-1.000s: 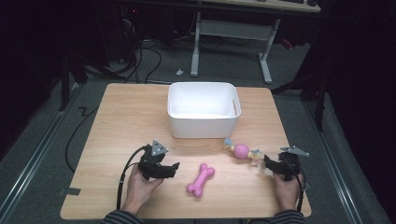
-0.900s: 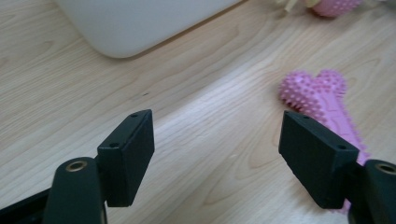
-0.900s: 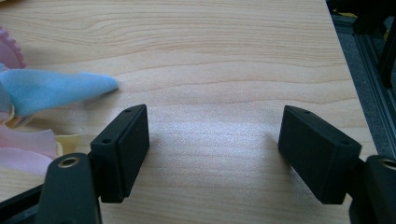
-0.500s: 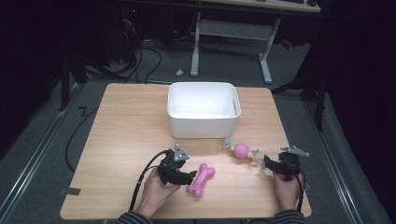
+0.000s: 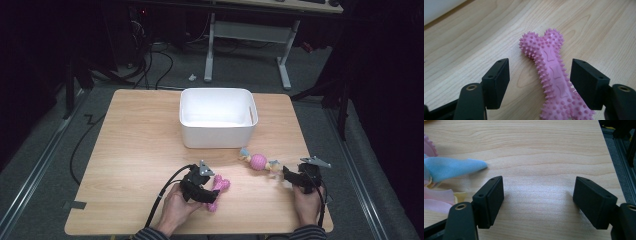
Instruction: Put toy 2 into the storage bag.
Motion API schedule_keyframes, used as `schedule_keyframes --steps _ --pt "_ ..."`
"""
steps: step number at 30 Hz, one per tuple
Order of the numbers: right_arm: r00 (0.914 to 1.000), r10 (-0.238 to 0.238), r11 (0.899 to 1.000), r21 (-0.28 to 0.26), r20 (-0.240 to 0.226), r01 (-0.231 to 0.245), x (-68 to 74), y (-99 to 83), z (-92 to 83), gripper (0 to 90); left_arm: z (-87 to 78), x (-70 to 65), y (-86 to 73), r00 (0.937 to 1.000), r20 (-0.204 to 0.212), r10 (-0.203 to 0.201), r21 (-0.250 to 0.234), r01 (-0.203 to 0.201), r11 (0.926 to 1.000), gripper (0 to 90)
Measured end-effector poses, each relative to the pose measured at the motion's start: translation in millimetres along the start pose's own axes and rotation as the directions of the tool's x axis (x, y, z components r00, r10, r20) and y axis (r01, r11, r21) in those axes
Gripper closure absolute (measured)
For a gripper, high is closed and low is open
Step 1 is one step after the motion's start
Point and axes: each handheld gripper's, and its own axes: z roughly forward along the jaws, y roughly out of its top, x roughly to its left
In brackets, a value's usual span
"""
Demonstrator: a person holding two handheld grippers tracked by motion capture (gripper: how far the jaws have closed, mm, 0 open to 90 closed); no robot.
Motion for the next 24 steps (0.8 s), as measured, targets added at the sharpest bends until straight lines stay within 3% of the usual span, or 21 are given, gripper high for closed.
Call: schedule_keyframes --steps 16,24 --pt "1.0000 -0.001 1.000 0.000 0.000 0.001 0.1 0.0 0.0 25.2 22.0 -9.6 3.0 1.0000 0.002 -0.007 0.047 0.007 0.9989 36.4" --pt "1.0000 -0.003 1.000 0.000 0.000 0.003 0.1 0.0 0.0 25.1 31.0 -12.7 1.5 0.9999 -0.007 0.013 0.078 -0.012 0.9969 38.9"
